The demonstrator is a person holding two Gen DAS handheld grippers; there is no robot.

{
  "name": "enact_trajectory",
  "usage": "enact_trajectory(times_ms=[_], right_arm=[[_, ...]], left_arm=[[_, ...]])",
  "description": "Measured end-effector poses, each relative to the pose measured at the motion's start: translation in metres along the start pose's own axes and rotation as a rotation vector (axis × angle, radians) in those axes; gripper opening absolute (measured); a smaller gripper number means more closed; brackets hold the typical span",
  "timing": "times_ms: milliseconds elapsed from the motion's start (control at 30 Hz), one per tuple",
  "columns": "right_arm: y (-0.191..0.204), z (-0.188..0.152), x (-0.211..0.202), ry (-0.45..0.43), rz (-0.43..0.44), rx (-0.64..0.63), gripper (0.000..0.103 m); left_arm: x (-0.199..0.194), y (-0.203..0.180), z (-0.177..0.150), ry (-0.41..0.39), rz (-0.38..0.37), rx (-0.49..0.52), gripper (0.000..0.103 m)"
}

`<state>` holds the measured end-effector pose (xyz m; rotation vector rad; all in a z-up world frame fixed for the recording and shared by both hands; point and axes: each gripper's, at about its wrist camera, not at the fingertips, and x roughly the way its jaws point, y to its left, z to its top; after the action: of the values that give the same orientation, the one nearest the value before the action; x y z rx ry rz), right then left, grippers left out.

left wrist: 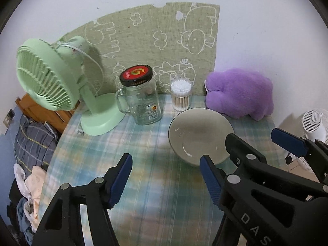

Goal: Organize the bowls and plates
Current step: 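Move both tools toward the grey bowl beside the purple plush, then close both tools on the rim of the grey bowl, then lift the grey bowl and carry it toward the plate stack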

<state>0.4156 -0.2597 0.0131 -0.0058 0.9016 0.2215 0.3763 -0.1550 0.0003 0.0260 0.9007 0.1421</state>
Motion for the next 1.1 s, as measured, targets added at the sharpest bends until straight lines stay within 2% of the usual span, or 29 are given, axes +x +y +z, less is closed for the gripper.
enact_trajectory(times_ms=[133, 233, 300, 600, 767, 933, 1100], right_arm=[[-0.006, 0.009, 0.024, 0.011, 0.001, 0.011, 0.068], [-0.007, 0.015, 0.041, 0.018, -0.002, 0.019, 0.063], [-0.008, 0.018, 0.054, 0.02, -0.003, 0.021, 0.058], [-0.02, 0.024, 0.102, 0.069, -0.017, 0.066, 0.048], [-0.019, 0.022, 0.12, 0.093, -0.008, 0.067, 0.043], [-0.021, 0.019, 0.134, 0.107, -0.015, 0.066, 0.03], [-0.025, 0.018, 0.137, 0.103, -0.035, 0.055, 0.021]], left_arm=[[0.025, -0.001, 0.01, 0.014, -0.002, -0.005, 0.065], [0.043, -0.003, 0.016, 0.033, -0.013, -0.002, 0.05], [0.055, -0.005, 0.02, 0.035, 0.003, 0.006, 0.05], [0.098, -0.013, 0.025, 0.067, 0.02, 0.031, 0.044], [0.116, -0.012, 0.02, 0.101, 0.013, 0.019, 0.036], [0.127, -0.013, 0.016, 0.138, -0.016, 0.012, 0.021], [0.129, -0.017, 0.014, 0.133, 0.0, 0.014, 0.02]])
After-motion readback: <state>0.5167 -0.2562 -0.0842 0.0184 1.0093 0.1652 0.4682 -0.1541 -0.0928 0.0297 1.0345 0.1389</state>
